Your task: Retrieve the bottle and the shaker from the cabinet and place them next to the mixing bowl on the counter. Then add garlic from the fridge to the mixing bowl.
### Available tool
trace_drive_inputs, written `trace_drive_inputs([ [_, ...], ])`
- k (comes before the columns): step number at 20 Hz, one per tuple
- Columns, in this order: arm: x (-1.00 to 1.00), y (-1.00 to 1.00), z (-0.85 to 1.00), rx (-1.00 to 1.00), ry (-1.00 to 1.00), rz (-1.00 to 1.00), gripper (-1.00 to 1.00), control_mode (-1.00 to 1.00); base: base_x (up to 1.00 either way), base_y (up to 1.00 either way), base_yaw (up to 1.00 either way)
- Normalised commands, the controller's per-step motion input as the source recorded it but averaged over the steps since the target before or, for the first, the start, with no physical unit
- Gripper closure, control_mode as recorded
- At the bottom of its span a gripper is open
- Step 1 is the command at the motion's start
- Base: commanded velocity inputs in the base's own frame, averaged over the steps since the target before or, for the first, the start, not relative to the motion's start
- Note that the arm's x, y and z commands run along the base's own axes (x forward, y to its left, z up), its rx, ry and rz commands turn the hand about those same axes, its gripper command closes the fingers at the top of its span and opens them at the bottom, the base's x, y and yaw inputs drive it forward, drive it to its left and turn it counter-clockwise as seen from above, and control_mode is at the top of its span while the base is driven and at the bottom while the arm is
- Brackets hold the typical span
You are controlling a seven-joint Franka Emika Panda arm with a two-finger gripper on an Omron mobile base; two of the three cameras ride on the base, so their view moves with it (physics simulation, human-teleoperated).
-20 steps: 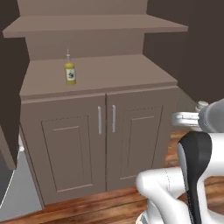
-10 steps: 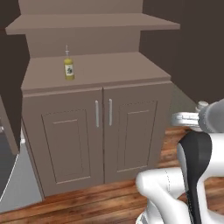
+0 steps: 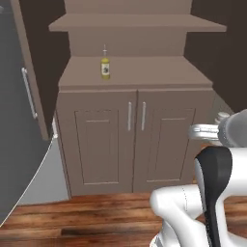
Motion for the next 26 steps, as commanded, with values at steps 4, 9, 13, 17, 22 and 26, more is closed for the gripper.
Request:
trace_drive_inputs([
  [4, 0.00, 0.00, 0.00, 0.00, 0.00, 0.00, 1.00, 1.00, -0.42, 0.00, 0.45],
  [9, 0.00, 0.00, 0.00, 0.00, 0.00, 0.00, 1.00, 1.00, -0.39, 0.00, 0.47],
  [13, 0.00, 0.00, 0.00, 0.00, 0.00, 0.00, 1.00, 1.00, -0.43, 0.00, 0.45],
  [17, 0.00, 0.00, 0.00, 0.00, 0.00, 0.00, 1.00, 1.00, -0.38, 0.02, 0.49],
  [22, 0.00, 0.00, 0.00, 0.00, 0.00, 0.00, 1.00, 1.00, -0.39, 0.17, 0.58],
  [26, 0.00, 0.00, 0.00, 0.00, 0.00, 0.00, 1.00, 1.00, -0.27, 0.23, 0.63],
])
